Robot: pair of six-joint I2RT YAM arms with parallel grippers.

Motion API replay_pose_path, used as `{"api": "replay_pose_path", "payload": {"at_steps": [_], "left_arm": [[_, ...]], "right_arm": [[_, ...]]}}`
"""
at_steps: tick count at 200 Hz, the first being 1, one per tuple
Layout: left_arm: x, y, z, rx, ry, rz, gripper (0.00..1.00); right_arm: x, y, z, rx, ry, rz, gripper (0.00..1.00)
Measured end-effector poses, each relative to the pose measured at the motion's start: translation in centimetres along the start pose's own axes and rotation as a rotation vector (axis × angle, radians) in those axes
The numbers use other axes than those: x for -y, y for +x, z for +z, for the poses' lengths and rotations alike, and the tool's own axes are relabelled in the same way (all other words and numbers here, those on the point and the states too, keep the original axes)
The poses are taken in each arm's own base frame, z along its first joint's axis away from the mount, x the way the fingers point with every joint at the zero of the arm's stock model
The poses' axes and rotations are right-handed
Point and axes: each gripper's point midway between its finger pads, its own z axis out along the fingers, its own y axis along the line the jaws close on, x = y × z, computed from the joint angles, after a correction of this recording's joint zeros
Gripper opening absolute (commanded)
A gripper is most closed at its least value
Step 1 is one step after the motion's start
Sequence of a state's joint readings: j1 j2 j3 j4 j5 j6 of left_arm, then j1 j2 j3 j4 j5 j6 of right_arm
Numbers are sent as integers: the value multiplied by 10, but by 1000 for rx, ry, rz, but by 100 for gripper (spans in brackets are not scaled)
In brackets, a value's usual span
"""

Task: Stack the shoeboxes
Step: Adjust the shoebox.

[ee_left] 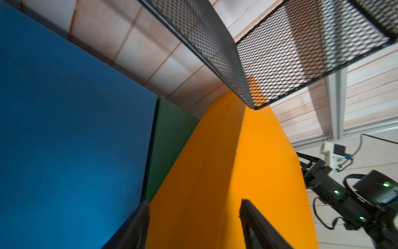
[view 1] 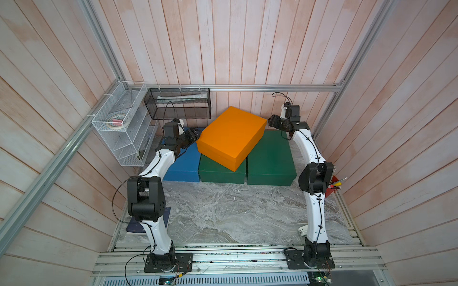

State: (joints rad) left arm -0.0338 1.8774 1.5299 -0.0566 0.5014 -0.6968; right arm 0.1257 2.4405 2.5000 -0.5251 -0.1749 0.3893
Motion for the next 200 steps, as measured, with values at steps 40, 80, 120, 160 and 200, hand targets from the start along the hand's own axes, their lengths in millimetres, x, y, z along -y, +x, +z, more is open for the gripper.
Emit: {"api": "replay_pose_path", "payload": {"at_steps": [40,80,120,160,200], "left_arm": [[0,27,-8,-38,70,-99,70],[13,44,-34,-53,114,-156,71],[45,58,-48,-83,179,-158,71],[73,70,-71,-96,212,-140,72],[75,69,-88,-71,192,-112,72]], "right_arm": [[-15,2,0,-11,-72,13,69],[-27,14,6,-40,-119,18,69],[-26,58,19,-143,-127,32,69],[-40,77,22,-188,-159,38,69],[-68,81,18,-190,-211,17,69]]}}
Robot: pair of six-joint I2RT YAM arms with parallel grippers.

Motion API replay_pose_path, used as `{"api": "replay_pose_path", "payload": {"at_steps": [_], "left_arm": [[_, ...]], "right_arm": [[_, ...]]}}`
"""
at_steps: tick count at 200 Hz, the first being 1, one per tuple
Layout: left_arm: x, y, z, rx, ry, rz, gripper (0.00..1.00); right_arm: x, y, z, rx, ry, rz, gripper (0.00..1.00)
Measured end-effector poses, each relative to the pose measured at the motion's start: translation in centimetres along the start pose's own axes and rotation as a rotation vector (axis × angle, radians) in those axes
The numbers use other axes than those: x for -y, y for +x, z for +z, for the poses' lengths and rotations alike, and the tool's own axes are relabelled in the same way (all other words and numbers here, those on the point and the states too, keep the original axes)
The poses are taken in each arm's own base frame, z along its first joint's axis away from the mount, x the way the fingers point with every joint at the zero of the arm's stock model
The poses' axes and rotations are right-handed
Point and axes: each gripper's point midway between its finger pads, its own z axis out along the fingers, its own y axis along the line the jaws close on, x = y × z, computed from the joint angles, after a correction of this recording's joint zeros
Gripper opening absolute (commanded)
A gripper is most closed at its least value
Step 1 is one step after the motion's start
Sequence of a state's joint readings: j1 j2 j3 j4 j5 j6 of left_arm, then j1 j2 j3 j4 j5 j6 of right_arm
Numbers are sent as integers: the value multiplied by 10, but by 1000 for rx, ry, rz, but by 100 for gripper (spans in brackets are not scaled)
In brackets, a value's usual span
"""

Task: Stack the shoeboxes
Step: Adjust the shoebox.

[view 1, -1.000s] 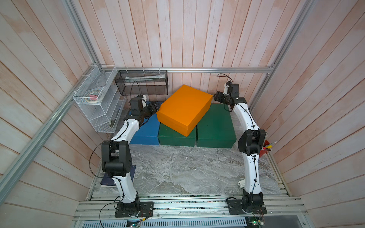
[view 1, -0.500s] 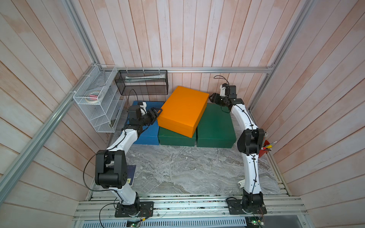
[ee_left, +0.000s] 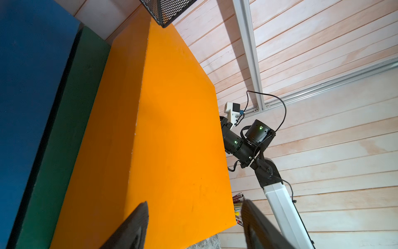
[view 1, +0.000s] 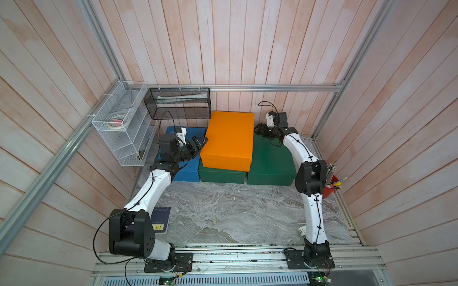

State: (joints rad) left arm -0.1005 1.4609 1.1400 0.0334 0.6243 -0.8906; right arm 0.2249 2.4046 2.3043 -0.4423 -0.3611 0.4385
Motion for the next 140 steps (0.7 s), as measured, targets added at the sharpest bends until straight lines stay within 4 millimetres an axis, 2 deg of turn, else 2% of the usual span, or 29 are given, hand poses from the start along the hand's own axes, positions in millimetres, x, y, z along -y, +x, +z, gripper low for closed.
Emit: {"api": "replay_pose_path", "payload": {"at_steps": [13,40,54,83,108,140], "left_arm": [[-9,5,-1,-5,-18,-8,71],[-13,2,-8,18,-21,2,71],[-16,1,-12,27,-29,2,72],[-38,4,-17,22,-101,-39,72],[-49,3,-22,22,-137,-45,72],[-62,-6,-31,43,-184,-49,73]], "right_arm": [[-7,2,0,-4,-11,-7,69],[-18,6,2,-12,-25,-16,69],[-18,10,3,-21,-25,-16,69],[-19,11,3,-23,-25,-15,69],[-20,13,3,-27,-25,-16,69],[-26,17,6,-35,-29,-24,69]]}}
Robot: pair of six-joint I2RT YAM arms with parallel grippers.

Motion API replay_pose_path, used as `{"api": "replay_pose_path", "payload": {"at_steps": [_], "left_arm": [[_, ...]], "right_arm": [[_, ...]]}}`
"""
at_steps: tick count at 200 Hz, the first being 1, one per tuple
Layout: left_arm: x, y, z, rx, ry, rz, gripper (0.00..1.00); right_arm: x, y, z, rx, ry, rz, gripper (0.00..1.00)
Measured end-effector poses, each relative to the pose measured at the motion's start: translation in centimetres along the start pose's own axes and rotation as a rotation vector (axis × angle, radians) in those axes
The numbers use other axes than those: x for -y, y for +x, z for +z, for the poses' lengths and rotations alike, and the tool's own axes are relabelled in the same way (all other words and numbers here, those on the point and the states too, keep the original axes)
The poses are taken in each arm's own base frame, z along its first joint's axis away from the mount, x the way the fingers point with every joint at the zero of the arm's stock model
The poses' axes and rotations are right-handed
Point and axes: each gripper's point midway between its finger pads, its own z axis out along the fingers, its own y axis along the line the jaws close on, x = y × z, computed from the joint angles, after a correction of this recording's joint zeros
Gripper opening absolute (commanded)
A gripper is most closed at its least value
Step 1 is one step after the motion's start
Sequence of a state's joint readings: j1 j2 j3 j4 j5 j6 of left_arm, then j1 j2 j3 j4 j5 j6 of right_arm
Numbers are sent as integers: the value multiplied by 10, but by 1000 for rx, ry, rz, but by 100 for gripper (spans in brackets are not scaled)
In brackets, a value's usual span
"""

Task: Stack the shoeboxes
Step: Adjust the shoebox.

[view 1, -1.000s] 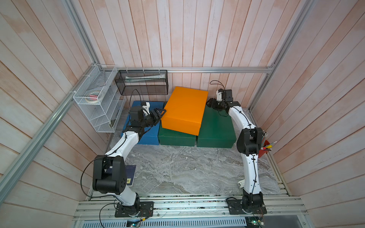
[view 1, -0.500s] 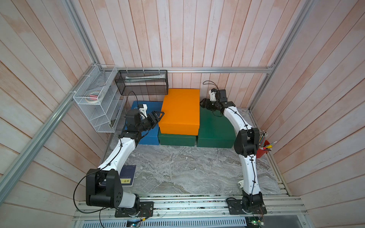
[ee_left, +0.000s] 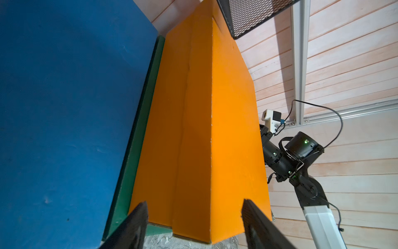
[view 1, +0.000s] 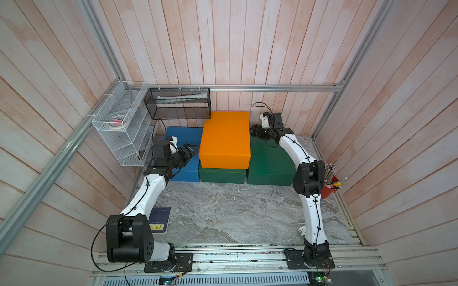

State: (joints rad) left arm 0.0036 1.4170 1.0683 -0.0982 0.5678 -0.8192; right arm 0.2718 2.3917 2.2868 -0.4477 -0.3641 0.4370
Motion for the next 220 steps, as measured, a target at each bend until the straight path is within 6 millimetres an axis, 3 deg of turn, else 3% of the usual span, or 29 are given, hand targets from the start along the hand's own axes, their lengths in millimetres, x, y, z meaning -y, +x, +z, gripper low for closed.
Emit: {"api": "replay_pose_path", "payload": {"at_steps": [26,86,120,166,220], "left_arm": [[-8,-8,0,13,-15,-9,73],[-23,-6,25,-27,-6,-83,74],[-18,-12,42,-43,14,-93,74],[-6,-21,63,-53,49,-71,74],[-9,-23,67,-52,42,-71,74]], "right_arm": [[-9,11,4,-23,-7,-6,69],[-14,25,2,-56,3,-7,69],[-17,37,-13,-76,30,-2,69],[-43,67,-41,-92,10,0,69],[-54,90,-65,-89,-6,14,69]]}}
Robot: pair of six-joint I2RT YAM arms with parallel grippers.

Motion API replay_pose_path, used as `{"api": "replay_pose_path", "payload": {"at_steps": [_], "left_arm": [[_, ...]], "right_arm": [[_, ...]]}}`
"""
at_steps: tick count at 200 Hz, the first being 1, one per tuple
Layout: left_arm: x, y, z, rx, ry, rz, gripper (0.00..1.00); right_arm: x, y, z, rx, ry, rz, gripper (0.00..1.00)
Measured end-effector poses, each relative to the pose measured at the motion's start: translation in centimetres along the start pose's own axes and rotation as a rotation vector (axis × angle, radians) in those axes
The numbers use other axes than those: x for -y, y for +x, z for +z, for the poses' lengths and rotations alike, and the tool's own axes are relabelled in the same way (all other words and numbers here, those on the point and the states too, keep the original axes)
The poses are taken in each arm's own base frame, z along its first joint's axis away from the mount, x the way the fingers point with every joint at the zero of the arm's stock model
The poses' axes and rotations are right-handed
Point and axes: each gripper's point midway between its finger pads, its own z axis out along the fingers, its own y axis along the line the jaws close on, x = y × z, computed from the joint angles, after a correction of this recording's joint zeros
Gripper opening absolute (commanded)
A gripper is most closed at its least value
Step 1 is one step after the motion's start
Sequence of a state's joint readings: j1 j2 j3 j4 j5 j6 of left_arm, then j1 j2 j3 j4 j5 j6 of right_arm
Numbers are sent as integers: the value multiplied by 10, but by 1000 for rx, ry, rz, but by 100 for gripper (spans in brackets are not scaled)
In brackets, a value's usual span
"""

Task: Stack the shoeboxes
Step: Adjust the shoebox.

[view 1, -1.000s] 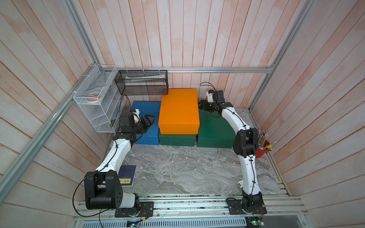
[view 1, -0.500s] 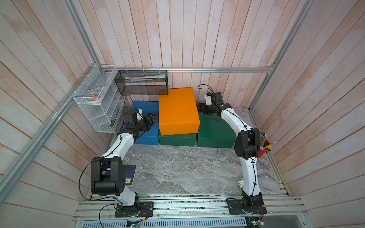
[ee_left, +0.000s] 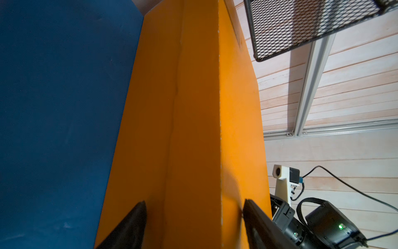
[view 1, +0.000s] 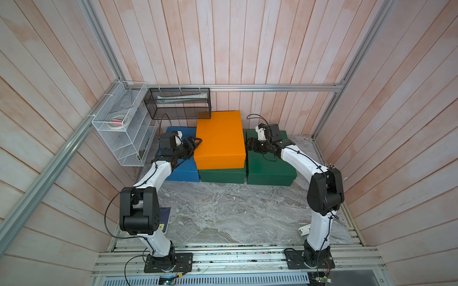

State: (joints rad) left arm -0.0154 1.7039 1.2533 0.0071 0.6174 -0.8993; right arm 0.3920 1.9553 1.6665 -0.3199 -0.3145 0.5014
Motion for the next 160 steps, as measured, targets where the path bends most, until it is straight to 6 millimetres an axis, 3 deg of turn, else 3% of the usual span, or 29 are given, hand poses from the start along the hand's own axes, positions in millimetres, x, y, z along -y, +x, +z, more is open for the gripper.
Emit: {"api": "replay_pose_path", "payload": {"at_steps": [75,160], "left_arm": [[-1,1,0,-5,-12,24,78],[8,-22,-12,30,-40,112,79]], "right_arm": [[7,44,-10,-47,11,30,62],[-6,21,-41,50,28,-26,62]]}}
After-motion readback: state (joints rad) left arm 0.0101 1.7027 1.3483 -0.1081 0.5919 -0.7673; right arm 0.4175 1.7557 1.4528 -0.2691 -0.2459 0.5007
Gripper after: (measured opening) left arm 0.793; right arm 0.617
